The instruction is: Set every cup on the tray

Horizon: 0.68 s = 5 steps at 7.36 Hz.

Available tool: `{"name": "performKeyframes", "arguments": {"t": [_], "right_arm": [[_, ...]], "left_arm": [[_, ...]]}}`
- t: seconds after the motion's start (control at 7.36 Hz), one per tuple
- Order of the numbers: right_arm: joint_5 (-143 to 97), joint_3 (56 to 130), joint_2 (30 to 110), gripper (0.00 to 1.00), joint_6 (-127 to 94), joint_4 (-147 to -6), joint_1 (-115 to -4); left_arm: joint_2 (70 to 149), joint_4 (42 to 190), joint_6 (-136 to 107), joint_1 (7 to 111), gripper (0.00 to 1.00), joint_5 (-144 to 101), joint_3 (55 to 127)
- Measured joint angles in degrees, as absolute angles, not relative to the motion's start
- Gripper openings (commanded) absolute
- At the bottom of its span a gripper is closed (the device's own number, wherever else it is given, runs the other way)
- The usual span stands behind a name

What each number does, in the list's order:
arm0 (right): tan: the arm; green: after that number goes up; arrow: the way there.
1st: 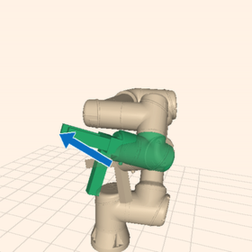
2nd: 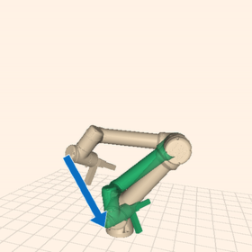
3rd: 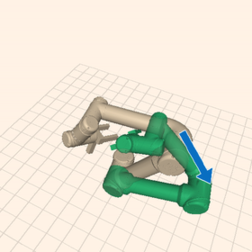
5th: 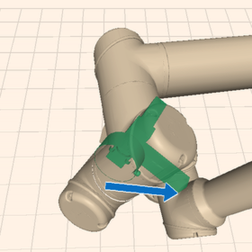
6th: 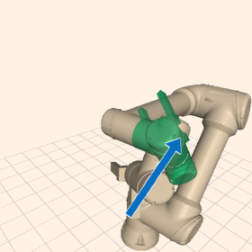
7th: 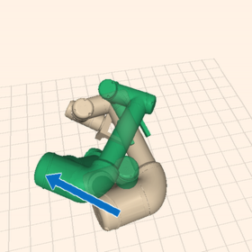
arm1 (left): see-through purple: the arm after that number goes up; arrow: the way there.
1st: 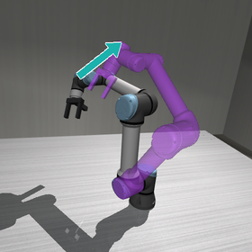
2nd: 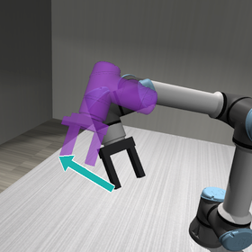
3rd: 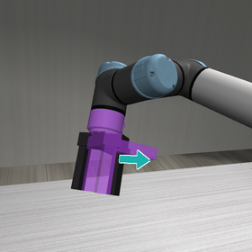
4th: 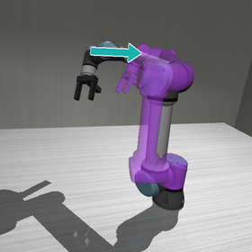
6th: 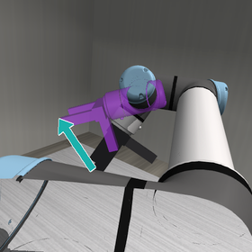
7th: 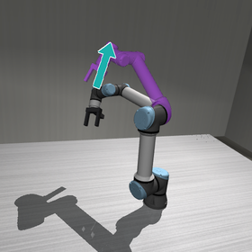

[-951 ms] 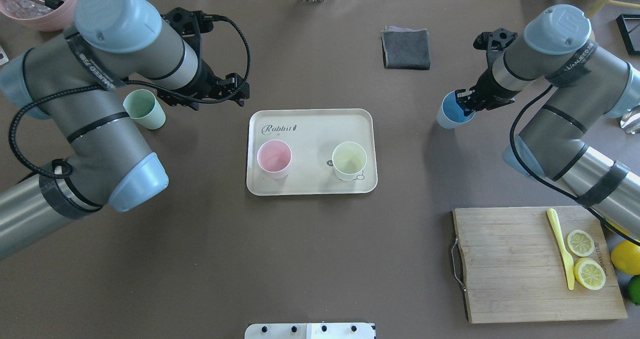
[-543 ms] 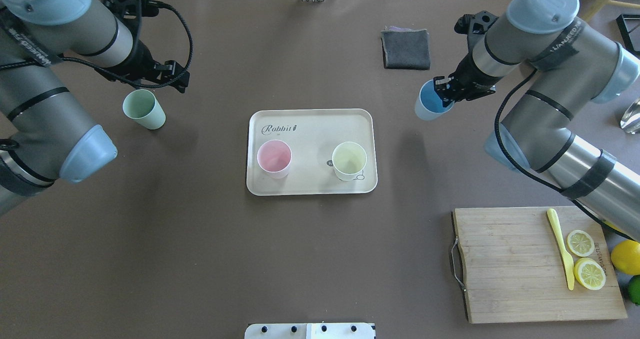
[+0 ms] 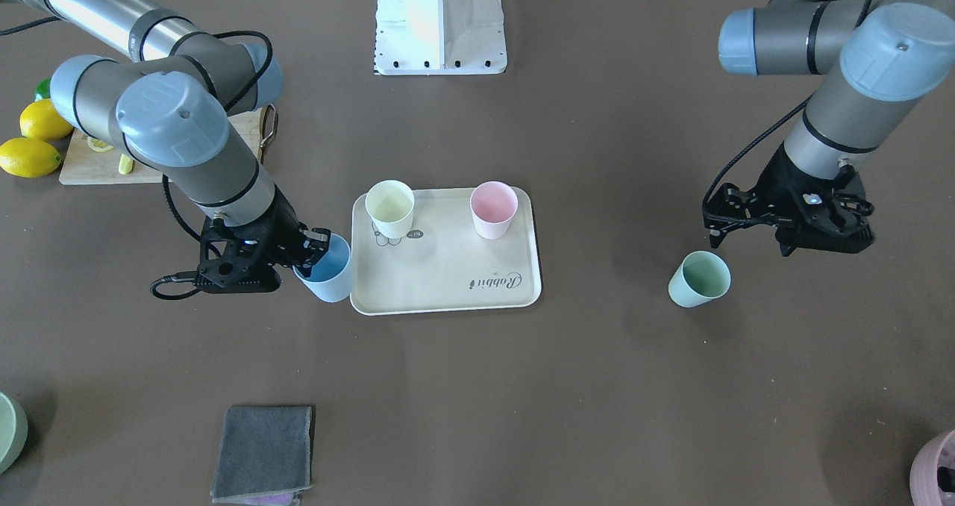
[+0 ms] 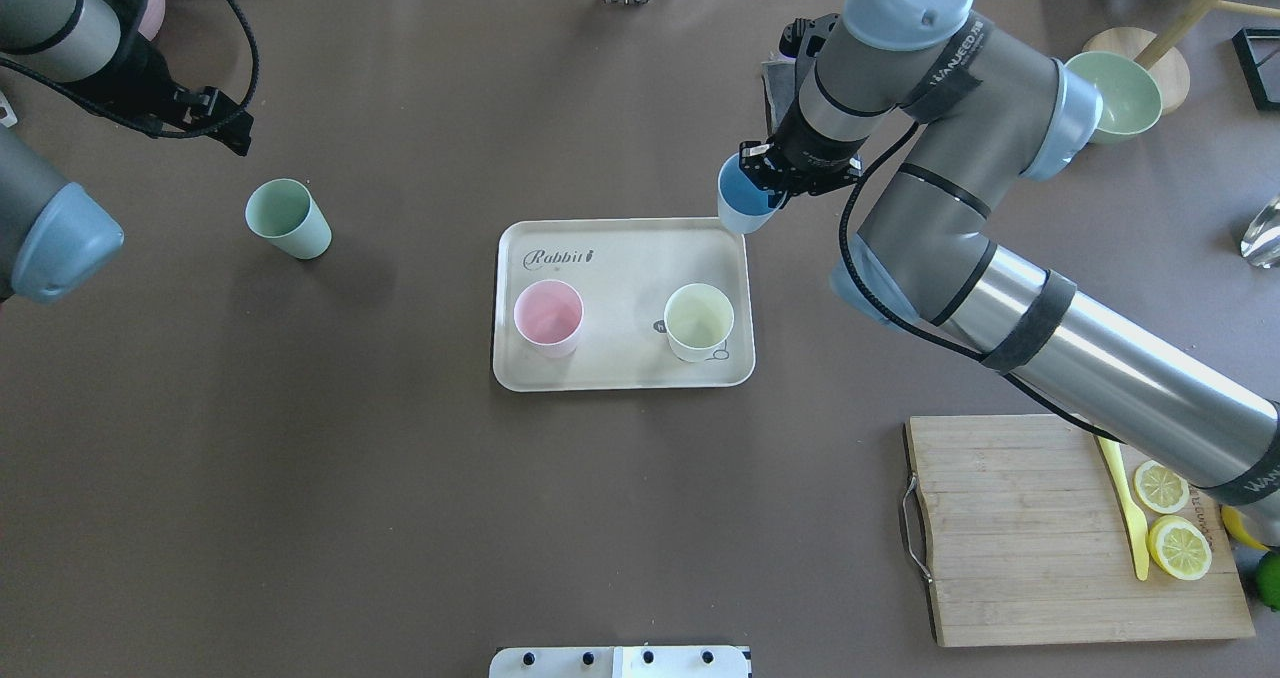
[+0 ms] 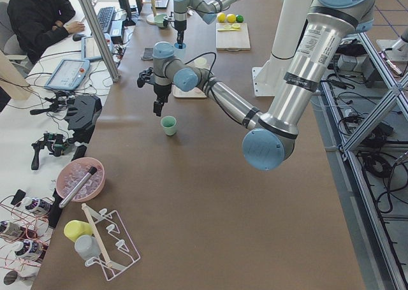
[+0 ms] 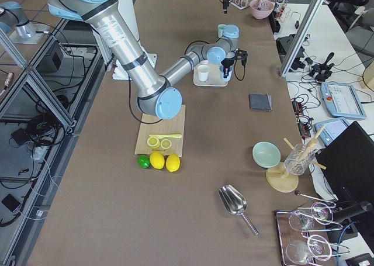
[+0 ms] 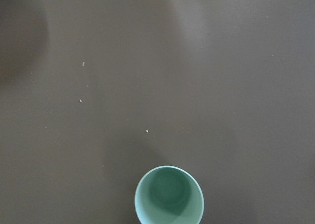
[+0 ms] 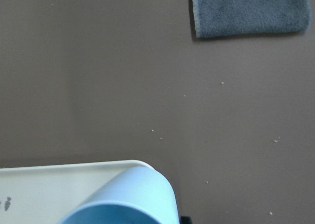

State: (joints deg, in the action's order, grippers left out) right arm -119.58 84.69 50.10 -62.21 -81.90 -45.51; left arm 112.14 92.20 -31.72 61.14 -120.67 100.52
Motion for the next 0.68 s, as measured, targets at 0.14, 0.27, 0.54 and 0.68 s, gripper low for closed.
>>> {"name": "performKeyframes", "arguments": {"t": [0.14,0.27,0.54,0.68], "right_arm": [[-119.0,83.6,49.2,0.0,-63.2,-81.7,-44.5],[-118.6,83.2,48.7,0.0,-64.5,-81.6,-43.5],[-117.7,82.8,48.2,0.0,-65.9,-81.4,-41.7],[-117.0,82.6,47.8,0.0,-66.3,-81.4,-41.1]], "left_arm": [[111.2,92.3,-30.2,62.4,0.98,-121.8,100.1],[110.5,93.1,-29.2,63.2,0.98,-122.4,99.3],[110.0,96.3,-28.8,63.6,0.98,-122.8,96.5],[110.0,97.3,-28.7,63.6,0.98,-122.8,95.6]]}}
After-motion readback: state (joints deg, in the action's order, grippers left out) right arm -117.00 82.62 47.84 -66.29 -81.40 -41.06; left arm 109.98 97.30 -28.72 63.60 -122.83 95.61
